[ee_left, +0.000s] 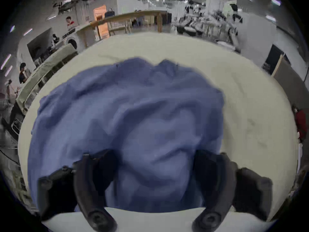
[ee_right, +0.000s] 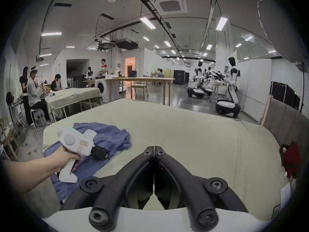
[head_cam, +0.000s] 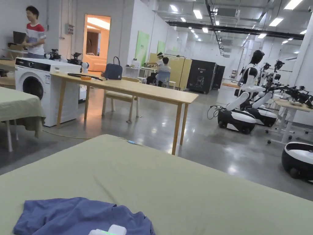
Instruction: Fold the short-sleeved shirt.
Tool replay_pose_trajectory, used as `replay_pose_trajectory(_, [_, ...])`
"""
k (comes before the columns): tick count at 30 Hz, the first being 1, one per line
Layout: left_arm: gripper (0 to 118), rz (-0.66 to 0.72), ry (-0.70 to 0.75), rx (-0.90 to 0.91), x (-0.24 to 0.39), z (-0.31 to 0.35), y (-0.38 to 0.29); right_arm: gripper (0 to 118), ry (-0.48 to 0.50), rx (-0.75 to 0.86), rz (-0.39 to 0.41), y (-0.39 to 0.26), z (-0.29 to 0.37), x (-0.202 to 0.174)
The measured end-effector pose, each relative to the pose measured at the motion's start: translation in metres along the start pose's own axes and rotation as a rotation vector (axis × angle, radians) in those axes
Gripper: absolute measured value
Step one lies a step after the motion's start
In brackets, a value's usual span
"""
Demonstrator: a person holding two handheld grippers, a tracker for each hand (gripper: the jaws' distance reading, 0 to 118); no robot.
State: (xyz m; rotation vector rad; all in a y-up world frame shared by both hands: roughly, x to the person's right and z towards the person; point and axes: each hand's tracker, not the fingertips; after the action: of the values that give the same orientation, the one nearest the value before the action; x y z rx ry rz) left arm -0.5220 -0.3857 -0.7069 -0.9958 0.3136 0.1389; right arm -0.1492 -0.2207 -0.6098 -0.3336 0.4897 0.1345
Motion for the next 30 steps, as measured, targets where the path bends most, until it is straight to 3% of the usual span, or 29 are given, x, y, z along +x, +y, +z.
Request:
replay_pose_trajectory(1, [86, 0.006, 0.018, 0.013, 0.0, 0.012, -0.006, 1, -0.002, -0.01, 0.0, -0.002, -0.002, 0.002])
replay_pose_trajectory(2, [54, 0.08, -0.082, 0.076, -0.002, 0.022, -0.008, 1, -0.002, -0.016, 0.001, -0.004, -0.003, 0.003])
replay_pose_trajectory(3, [16, 0.103, -0.073, 0.095, -0.007, 0.029, -0.011, 1, -0.005, -0.02, 0.002, -0.006, -0.004, 0.004])
replay_pose_trajectory(4, [4, 0.104, -0.039, 0.119, -0.011, 0.039, -0.014, 1, -0.006, -0.022, -0.001, -0.007, -0.003, 0.004])
replay_pose_trajectory(5, [3, 0.125, -0.055, 0.032, -0.026, 0.012, 0.0, 1, -0.003, -0.025, -0.013, -0.009, -0.003, 0.006])
replay_pose_trajectory(8, [3, 0.19, -0.16, -0.012, -0.048, 0.007, 0.011, 1, 0.004, -0.027, -0.031, -0.012, 0.0, 0.007])
replay_pose_trajectory(10, [3, 0.07, -0.082, 0.166, -0.018, 0.057, -0.013, 1, 0.003, -0.022, -0.04, -0.012, 0.008, 0.011])
replay_pose_trajectory(15, [3, 0.07, -0.28, 0.251, 0.031, 0.1, 0.017, 1, -0.033, 0.017, -0.078, -0.007, 0.041, 0.034])
replay_pose_trajectory(20, [3, -0.072, -0.494, 0.358, 0.139, 0.144, 0.039, 1, -0.119, 0.068, -0.09, -0.001, 0.09, 0.069])
replay_pose_trajectory(26, [3, -0.281, -0.742, 0.343, 0.307, 0.186, 0.018, 1, -0.238, 0.104, -0.134, -0.008, 0.145, 0.125])
replay_pose_trajectory(28, [3, -0.343, -0.777, 0.297, 0.355, 0.184, 0.005, 1, -0.272, 0.101, -0.147, -0.016, 0.157, 0.142])
replay_pose_trajectory(30, [3, -0.449, -0.746, 0.252, 0.413, 0.196, -0.05, 1, -0.306, 0.085, -0.15, -0.027, 0.168, 0.16])
